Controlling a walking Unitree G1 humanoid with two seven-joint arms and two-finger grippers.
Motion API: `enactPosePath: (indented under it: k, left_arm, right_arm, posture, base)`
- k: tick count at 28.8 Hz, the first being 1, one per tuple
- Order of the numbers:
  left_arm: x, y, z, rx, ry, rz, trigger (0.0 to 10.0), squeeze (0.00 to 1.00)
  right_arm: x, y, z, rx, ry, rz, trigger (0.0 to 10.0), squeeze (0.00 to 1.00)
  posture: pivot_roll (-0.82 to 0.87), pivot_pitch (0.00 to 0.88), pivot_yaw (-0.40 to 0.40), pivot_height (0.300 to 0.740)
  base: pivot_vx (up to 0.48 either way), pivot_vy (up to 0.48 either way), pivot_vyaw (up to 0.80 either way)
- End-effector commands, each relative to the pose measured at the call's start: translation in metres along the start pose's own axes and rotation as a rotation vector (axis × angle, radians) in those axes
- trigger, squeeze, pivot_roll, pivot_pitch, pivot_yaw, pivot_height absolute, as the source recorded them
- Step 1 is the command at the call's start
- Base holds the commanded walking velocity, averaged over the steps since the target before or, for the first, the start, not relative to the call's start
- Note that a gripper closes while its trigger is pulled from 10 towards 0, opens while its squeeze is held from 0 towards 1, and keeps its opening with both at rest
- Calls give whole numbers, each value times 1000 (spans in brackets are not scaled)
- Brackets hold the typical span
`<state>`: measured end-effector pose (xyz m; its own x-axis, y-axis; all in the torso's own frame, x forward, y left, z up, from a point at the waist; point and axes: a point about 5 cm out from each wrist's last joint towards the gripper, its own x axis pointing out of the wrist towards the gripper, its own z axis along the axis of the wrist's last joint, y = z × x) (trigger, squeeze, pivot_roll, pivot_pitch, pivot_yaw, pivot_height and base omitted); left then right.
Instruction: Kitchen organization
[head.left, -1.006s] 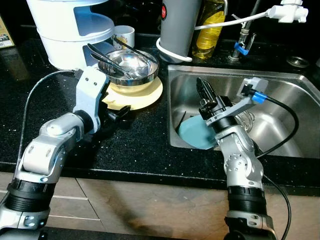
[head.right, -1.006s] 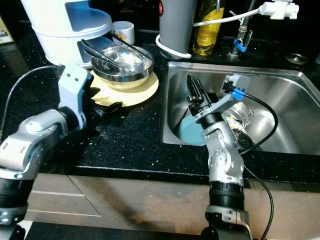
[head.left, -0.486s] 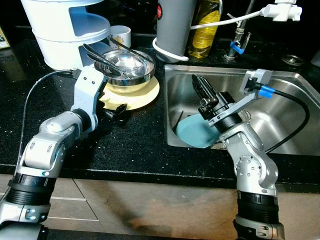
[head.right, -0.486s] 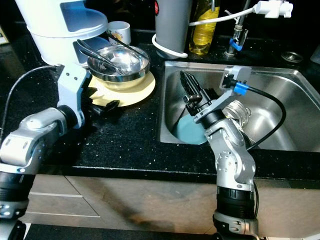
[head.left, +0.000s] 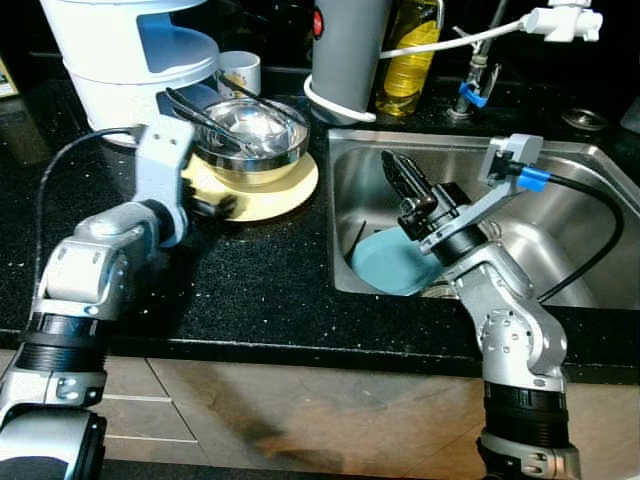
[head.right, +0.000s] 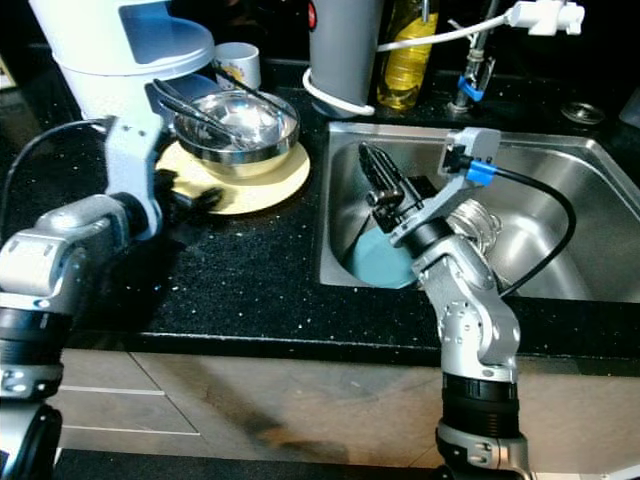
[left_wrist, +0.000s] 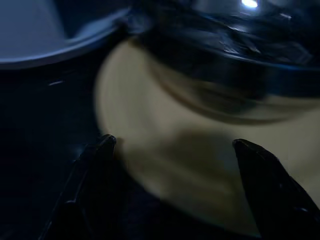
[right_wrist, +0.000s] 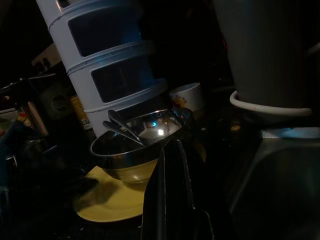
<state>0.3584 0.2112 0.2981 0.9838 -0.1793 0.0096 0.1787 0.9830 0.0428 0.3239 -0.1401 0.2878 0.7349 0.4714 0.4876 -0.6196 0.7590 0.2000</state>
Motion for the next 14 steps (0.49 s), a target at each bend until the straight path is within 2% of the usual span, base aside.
enactPosePath:
  k: [1,2,3,5,6,8,9,12,14]
  left_arm:
    - [-8,8,2,-55,6,47,10000,0]
    - [-13,14,2,-92,17,65,10000,0]
    - [-13,14,2,-92,17,65,10000,0]
    - [-22,25,-4,-187,47,111,10000,0]
    - [-22,25,-4,-187,47,111,10000,0]
    - [-25,30,-12,-262,76,139,10000,0]
    - [-25,30,-12,-262,76,139,10000,0]
    - [-20,25,-28,-360,130,142,10000,0]
    - [-17,22,-31,-376,150,133,10000,0]
  right_arm:
    - [-5,1,2,6,-1,1,10000,0]
    - [-5,1,1,7,2,1,10000,0]
    - [-5,1,1,7,2,1,10000,0]
    - [-5,1,-1,13,8,5,10000,0]
    - [-5,1,-1,13,8,5,10000,0]
    - [-4,2,-2,17,12,9,10000,0]
    - [-4,2,-2,17,12,9,10000,0]
    - [-2,1,-4,20,18,15,10000,0]
    - [-1,1,-5,21,18,14,10000,0]
  posture:
    - [41,203,-30,740]
    - [41,203,-30,740]
    - [41,203,-30,740]
    - [46,204,-37,740]
    - [46,204,-37,740]
    - [53,202,-49,740]
    - [53,202,-49,740]
    - [60,199,-61,740]
    - [60,199,-61,740]
  base:
    - [0,0,0]
    - [0,0,0]
    - [0,0,0]
    - [0,0,0]
    - [0,0,0]
    - [0,0,0]
    - [0,0,0]
    - [0,0,0]
    - [0,0,0]
